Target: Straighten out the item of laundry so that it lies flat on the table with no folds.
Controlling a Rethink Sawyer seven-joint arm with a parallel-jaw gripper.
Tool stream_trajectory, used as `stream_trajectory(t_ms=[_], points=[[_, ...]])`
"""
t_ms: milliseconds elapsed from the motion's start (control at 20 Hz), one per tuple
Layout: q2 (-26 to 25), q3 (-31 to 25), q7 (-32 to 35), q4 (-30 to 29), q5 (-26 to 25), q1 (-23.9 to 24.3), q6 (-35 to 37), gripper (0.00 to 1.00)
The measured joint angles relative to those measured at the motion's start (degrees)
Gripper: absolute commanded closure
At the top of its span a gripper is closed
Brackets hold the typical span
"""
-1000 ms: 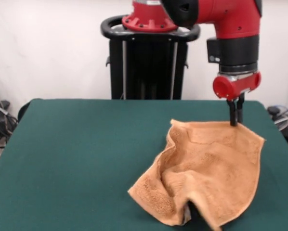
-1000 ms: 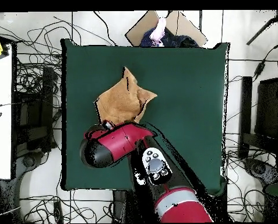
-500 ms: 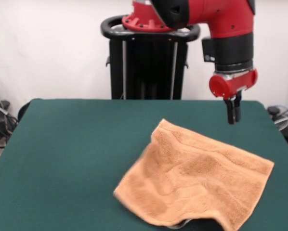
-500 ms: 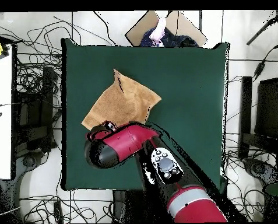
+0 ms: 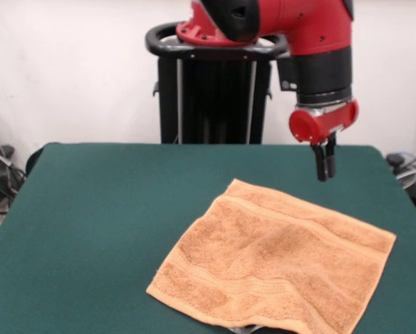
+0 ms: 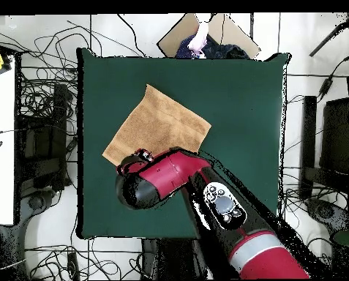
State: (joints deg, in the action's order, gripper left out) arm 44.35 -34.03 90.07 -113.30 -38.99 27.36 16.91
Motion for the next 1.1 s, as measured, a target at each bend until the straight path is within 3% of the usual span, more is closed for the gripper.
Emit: stream_trajectory(t_ms=[400, 650, 800, 1100], points=[[0.7, -1.82, 0.0, -0.27, -1.67, 2.2, 1.82, 1.0], [4.2, 0.26, 0.0, -1.5, -2.71, -0.64, 1.82, 1.0], [9.47, 2.57, 0.0, -3.33, -3.13, -3.67, 1.82, 1.0], [12.62, 4.87, 0.0, -4.0, -3.15, -5.2, 1.81, 1.0]])
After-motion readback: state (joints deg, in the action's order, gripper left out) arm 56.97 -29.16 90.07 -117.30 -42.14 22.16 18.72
